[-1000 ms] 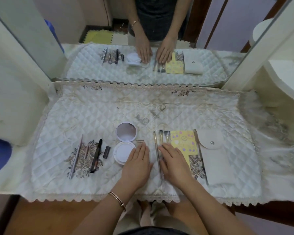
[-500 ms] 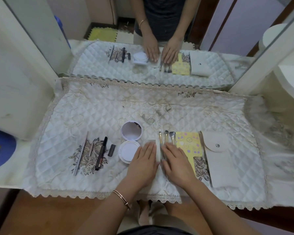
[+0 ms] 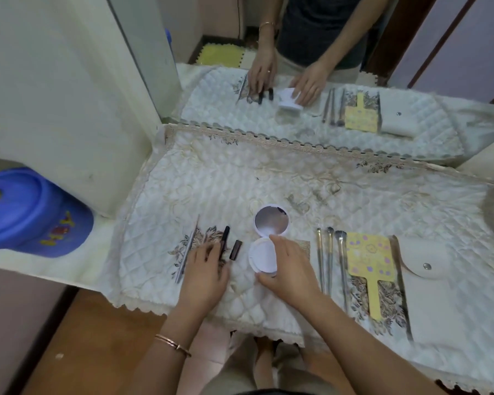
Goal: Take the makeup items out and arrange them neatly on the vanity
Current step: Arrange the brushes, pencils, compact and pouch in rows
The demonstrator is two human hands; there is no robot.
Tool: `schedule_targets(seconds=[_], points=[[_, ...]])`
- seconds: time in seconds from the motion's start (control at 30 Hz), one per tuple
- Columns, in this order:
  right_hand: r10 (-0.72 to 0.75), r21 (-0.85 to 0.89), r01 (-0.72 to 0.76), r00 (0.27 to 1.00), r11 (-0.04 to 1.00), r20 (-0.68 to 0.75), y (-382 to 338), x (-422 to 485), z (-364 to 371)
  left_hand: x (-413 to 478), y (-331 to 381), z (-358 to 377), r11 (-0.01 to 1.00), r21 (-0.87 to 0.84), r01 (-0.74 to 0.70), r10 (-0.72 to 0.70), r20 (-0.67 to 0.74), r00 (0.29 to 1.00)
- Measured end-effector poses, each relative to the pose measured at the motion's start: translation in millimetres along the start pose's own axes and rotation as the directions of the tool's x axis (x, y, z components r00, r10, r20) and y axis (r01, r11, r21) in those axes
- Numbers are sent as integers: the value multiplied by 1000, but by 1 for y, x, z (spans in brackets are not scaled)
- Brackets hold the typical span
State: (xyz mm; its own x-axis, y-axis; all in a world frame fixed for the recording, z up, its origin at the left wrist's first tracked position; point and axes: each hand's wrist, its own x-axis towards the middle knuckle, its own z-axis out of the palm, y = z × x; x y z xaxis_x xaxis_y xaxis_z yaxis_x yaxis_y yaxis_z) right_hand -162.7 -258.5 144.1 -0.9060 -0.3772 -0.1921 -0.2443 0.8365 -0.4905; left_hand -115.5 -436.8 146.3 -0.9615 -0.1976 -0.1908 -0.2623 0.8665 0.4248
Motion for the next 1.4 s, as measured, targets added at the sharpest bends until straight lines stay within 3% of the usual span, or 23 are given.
schedule_targets(seconds=[0.17, 0.37, 0.5, 0.67, 0.77, 0.93, 1.13, 1.27, 1.4], points=[[32, 24, -31, 999, 999, -34, 14, -8, -11, 10, 6, 3, 996, -87, 33, -33, 0, 999], [99, 76, -100, 995, 992, 6, 17, -10, -15, 11, 14, 6, 975, -204, -84, 87, 2, 996], [65, 72, -64, 998, 995, -13, 11, -8, -14, 10, 20, 13, 964, -243, -110, 121, 28, 992], [54, -73, -57, 997, 996, -48, 5, -10, -8, 9, 25, 17, 963, -246, -111, 128, 53, 990], [-52, -85, 41, 991, 996, -120, -2, -11, -4, 8, 26, 17, 958, -260, -121, 138, 49, 989], [-180, -196, 173, 984, 965, -16, -15, 11, 2, 9, 20, 16, 952, -269, -148, 168, 55, 984], [-117, -150, 115, 993, 982, 1, -14, 20, 2, 10, 14, 17, 951, -252, -179, 201, 64, 977], [-79, -136, 79, 997, 988, 3, -14, 15, 1, 7, 12, 13, 947, -282, -152, 161, 7, 987], [-111, -113, 104, 992, 988, -61, -23, 12, -4, 10, -7, -4, 961, -273, -33, -1, -123, 992]])
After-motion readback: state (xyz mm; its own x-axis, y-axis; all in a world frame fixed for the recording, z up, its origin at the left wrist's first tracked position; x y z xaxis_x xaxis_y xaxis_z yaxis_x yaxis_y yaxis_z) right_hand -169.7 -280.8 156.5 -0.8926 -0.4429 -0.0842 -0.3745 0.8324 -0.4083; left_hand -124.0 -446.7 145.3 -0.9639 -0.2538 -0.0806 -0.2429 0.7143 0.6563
